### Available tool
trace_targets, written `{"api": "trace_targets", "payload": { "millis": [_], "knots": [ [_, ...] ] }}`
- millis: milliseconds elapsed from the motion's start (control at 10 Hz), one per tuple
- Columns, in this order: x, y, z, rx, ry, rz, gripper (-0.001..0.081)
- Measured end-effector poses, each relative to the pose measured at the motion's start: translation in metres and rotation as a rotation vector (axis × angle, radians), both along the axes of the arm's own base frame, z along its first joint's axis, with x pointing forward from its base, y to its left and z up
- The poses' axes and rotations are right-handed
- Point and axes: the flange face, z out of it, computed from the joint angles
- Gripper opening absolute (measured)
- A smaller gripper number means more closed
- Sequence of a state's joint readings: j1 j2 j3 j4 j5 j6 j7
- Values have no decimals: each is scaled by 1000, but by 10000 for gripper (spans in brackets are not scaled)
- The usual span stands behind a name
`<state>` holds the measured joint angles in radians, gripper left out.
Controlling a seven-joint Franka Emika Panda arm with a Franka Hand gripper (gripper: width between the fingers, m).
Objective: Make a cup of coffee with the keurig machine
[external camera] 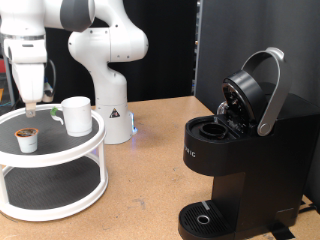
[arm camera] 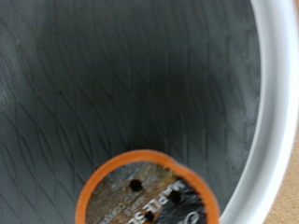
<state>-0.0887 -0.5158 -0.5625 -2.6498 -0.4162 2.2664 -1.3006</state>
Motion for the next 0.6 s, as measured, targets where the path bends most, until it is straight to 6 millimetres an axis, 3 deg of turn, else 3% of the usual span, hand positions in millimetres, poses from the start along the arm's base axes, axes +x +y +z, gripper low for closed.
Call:
{"api": "trace_targets", "payload": {
  "millis": [600],
  "knots": [
    [9,-7,-29,-21,13,-14,800]
  ]
}}
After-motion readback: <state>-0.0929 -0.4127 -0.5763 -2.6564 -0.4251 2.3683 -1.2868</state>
